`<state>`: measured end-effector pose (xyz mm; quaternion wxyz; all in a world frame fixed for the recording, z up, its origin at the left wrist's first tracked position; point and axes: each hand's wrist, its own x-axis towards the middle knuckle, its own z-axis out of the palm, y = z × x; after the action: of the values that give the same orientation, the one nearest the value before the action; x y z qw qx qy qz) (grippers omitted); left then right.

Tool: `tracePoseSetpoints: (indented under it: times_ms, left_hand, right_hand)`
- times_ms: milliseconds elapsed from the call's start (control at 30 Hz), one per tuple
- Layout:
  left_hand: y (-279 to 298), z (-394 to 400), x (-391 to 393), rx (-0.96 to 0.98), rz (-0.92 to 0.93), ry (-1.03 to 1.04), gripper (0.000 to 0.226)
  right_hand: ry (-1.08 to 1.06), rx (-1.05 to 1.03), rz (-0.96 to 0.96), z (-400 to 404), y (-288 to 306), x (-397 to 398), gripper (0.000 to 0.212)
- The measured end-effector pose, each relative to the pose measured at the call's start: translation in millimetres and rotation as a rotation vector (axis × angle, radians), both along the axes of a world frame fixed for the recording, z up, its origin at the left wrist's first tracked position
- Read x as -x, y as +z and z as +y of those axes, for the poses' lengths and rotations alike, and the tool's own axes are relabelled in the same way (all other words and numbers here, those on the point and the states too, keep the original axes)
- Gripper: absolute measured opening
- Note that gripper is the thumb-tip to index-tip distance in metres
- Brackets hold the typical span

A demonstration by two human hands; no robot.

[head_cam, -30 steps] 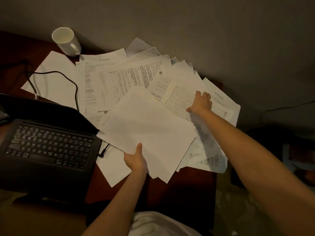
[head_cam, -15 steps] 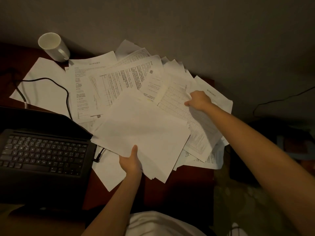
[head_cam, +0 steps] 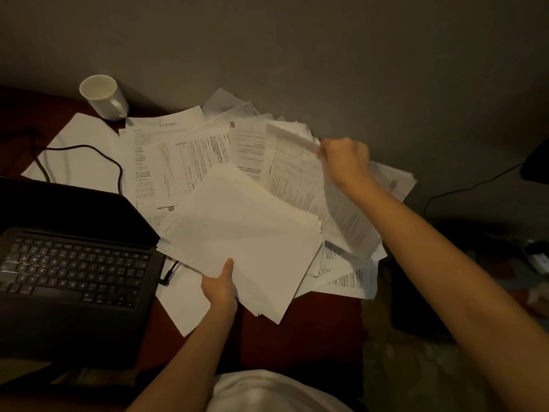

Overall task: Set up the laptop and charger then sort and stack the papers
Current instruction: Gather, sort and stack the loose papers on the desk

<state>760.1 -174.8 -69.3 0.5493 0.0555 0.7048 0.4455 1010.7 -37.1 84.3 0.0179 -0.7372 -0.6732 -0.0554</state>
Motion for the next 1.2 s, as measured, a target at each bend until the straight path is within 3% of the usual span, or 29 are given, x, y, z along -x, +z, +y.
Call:
tracePoseSetpoints:
  times_ms: [267, 733, 867, 967, 1100, 1133, 1200]
  left_hand:
    - [2, -3, 5, -0.031, -0.021, -0.029, 0.056]
    - [4, -6, 14, -0.04, -0.127, -0.07, 0.056]
    - [1, -4, 17, 0.006, -0.236, 0.024, 0.054]
    - [5, -2, 17, 0.026, -0.323, 0.095, 0.052]
    - [9, -3, 17, -0.01, -0.405, 0.12, 0.055]
    - [8, -4, 18, -0.02, -0.425, 0.121, 0.056]
    - [-1, -3, 20, -0.043, -0.44, 0.116, 0.057]
  right_hand:
    - [0.183, -0.473, 0.176, 0, 50, 2, 0.019]
    - [-0.237, -0.555, 1.054, 19, 110, -12, 0.028]
    - [-0.333, -0.517, 1.276, 16, 115, -13, 0.022]
    - [-0.371, -0.51, 1.564, 12, 119, -8, 0.017]
    - [-0.504, -0.259, 1.853, -10, 107, -2, 0.019]
    - [-0.479, -0.226, 1.893, -18, 96, -3, 0.024]
    - [-0.39, -0.161, 1.735, -43, 76, -1, 0.028]
